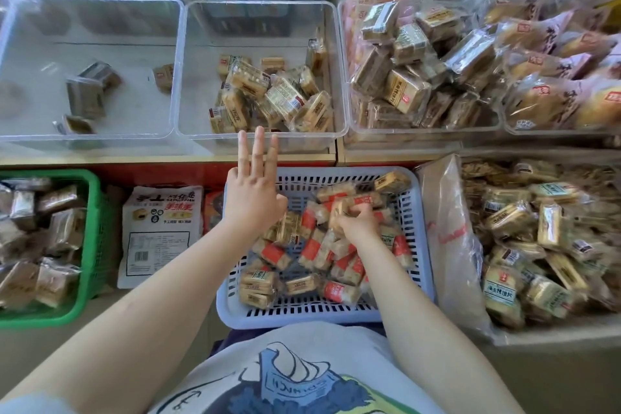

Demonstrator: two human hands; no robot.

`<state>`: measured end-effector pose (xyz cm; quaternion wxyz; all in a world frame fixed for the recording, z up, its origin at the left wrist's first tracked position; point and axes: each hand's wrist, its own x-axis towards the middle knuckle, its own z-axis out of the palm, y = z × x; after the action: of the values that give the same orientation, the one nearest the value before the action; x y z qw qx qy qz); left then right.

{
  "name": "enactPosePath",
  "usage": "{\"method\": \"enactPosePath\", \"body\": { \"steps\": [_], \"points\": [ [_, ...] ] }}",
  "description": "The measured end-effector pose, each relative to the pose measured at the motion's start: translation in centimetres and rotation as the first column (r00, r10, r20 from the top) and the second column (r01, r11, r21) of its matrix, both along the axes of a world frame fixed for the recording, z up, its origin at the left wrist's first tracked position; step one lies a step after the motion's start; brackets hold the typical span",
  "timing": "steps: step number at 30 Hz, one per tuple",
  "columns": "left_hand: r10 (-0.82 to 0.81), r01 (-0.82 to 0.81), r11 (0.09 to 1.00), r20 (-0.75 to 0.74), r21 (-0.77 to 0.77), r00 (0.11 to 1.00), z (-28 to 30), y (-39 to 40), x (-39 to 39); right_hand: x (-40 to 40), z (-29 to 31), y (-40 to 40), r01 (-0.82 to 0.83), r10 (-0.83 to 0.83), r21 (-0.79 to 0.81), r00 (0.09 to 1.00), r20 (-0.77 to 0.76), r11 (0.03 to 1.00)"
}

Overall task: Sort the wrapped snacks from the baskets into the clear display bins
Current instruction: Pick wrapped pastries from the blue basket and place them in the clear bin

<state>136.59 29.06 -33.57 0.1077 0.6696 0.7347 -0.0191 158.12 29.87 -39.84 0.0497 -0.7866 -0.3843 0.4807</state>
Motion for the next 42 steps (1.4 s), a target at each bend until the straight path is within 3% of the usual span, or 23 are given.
{"method": "enactPosePath", "body": {
  "steps": [2, 4, 6, 8, 10, 11, 13, 15, 18, 21, 24, 28, 30, 32, 35, 37, 39, 42],
  "points": [
    [0.004, -0.004, 1.000, 0.004, -0.006, 1.000, 0.0, 0.0, 0.0, 0.0, 2.0, 0.1, 0.178, -0.180, -0.037, 0.920, -0.348, 0.983],
    [0.014, -0.014, 1.000, 0.009, -0.013, 1.000, 0.2, 0.0, 0.2, 0.0, 4.7, 0.0, 0.329, -0.343, -0.160, 0.634, -0.693, 0.931],
    [0.021, -0.021, 1.000, 0.021, -0.018, 1.000, 0.4, 0.1, 0.5, -0.1, 7.3, 0.5, 0.346, -0.349, -0.212, 0.404, -0.846, 0.914],
    [0.023, -0.022, 1.000, 0.027, -0.017, 0.999, 0.5, 0.1, 0.6, -0.7, 9.5, 1.8, 0.349, -0.278, -0.156, 0.335, -0.900, 0.924],
    [0.023, -0.022, 1.000, 0.027, -0.018, 0.999, 0.5, 0.1, 0.5, -1.9, 11.8, 3.7, 0.348, -0.162, -0.008, 0.415, -0.895, 0.937],
    [0.022, -0.022, 1.000, 0.024, -0.019, 0.999, 0.5, 0.1, 0.4, -2.7, 12.7, 4.8, 0.321, -0.080, 0.110, 0.526, -0.847, 0.940],
    [0.019, -0.019, 0.999, 0.011, -0.028, 1.000, 0.6, 0.1, 0.3, -4.8, 14.2, 7.3, 0.165, 0.118, 0.395, 0.791, -0.600, 0.904],
    [0.012, -0.012, 0.999, 0.003, -0.038, 1.000, 0.7, 0.1, 0.3, -7.1, 14.7, 9.7, -0.056, 0.260, 0.595, 0.929, -0.262, 0.801],
    [0.002, -0.002, 0.999, -0.013, -0.045, 1.000, 1.0, 0.1, 0.0, -10.0, 13.3, 12.5, -0.346, 0.339, 0.690, 0.928, 0.153, 0.636],
    [-0.002, 0.003, 0.999, 0.006, -0.053, 1.000, 1.1, 0.1, -0.2, -11.1, 11.2, 13.7, -0.563, 0.459, 0.578, 0.824, 0.333, 0.591],
    [0.000, 0.001, 0.999, 0.024, -0.051, 1.000, 1.1, 0.0, -0.3, -10.7, 10.8, 13.3, -0.614, 0.511, 0.518, 0.787, 0.345, 0.595],
    [0.012, -0.010, 1.000, 0.061, -0.028, 0.998, 1.0, 0.0, -0.1, -8.0, 12.0, 8.6, -0.385, 0.298, 0.799, 0.916, 0.269, 0.463],
    [0.019, -0.019, 1.000, 0.120, -0.004, 0.993, 0.9, -0.1, -0.4, -6.3, 11.4, 5.2, -0.286, 0.206, 0.828, 0.956, 0.209, 0.483],
    [0.021, -0.028, 0.999, 0.185, 0.031, 0.982, 0.7, -0.2, -0.8, -5.3, 9.9, 2.4, -0.324, 0.264, 0.718, 0.944, 0.199, 0.617],
    [0.009, -0.029, 0.996, 0.224, 0.087, 0.974, 0.1, -0.2, -1.2, -5.2, 5.6, -0.2, -0.527, 0.512, 0.363, 0.847, 0.146, 0.768],
    [0.003, -0.027, 0.994, 0.218, 0.106, 0.976, -0.2, -0.3, -1.4, -5.7, 2.3, -1.1, -0.600, 0.595, 0.186, 0.799, 0.086, 0.778],
    [-0.002, -0.024, 0.992, 0.211, 0.121, 0.977, -0.5, -0.3, -1.6, -6.5, -0.5, -1.8, -0.637, 0.635, 0.123, 0.770, 0.065, 0.761],
    [-0.010, -0.024, 0.987, 0.208, 0.157, 0.978, -0.9, -0.4, -1.7, -8.6, -3.5, -2.6, -0.558, 0.559, -0.030, 0.829, 0.034, 0.829]
  ]
}}
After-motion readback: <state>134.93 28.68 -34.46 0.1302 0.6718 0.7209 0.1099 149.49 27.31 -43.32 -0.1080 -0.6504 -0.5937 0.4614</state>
